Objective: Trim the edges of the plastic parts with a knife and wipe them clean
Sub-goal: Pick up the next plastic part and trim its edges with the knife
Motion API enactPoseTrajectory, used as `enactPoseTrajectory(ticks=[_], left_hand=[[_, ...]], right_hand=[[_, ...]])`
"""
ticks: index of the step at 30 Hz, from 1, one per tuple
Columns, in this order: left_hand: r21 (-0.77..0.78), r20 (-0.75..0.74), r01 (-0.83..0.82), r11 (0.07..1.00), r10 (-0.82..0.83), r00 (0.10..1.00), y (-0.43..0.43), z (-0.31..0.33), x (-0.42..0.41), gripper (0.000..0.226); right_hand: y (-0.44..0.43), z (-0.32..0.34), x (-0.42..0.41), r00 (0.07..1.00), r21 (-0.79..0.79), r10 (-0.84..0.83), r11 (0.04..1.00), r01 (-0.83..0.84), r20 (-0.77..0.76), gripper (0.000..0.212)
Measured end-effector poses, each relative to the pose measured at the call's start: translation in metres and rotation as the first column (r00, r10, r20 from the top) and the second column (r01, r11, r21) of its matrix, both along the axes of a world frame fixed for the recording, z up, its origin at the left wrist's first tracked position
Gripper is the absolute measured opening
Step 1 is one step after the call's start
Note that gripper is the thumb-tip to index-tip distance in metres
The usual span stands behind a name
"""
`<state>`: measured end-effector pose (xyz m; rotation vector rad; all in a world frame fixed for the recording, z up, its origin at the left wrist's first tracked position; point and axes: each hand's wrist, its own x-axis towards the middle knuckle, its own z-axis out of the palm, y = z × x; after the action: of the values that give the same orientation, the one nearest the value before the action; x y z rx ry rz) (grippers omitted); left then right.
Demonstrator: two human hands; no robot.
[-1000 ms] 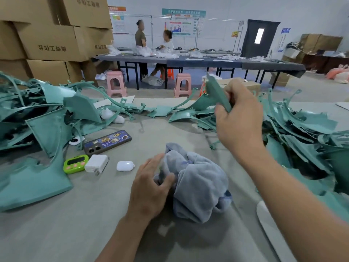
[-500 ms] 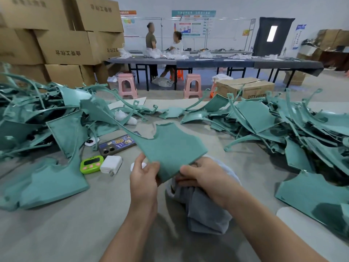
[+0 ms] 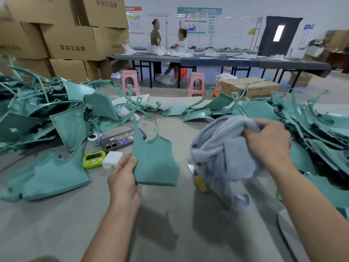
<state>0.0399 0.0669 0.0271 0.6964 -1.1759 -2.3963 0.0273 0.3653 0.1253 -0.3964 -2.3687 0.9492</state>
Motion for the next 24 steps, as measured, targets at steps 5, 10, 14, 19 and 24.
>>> enactPoseTrajectory(ticks=[5, 10, 14, 19, 24], left_hand=[[0.082, -0.017, 0.063, 0.995, -0.062, 0.998, -0.005, 0.003, 0.0, 0.04], [-0.076, -0.06, 0.051, 0.996, -0.055, 0.997, -0.001, 0.007, 0.002, 0.037], [-0.293, -0.17, 0.031, 0.956, -0.084, 0.982, 0.002, 0.011, 0.012, 0.033], [-0.303, -0.221, 0.179, 0.936, -0.252, 0.942, 0.012, 0.012, 0.018, 0.024], [-0.401, -0.19, 0.416, 0.816, -0.518, 0.834, 0.032, 0.006, 0.023, 0.024]], right_hand=[[0.007, 0.001, 0.004, 0.994, 0.327, -0.101, 0.939, 0.109, -0.04, 0.038], [-0.063, -0.043, 0.035, 0.907, 0.028, 0.397, 0.914, -0.404, 0.142, 0.008], [-0.108, -0.079, 0.046, 0.786, -0.328, 0.58, 0.801, -0.502, 0.213, 0.049], [-0.113, -0.09, 0.034, 0.747, -0.668, 0.665, 0.556, -0.494, 0.002, 0.014], [-0.106, -0.093, 0.032, 0.754, -0.871, 0.653, 0.328, -0.367, -0.072, 0.021]])
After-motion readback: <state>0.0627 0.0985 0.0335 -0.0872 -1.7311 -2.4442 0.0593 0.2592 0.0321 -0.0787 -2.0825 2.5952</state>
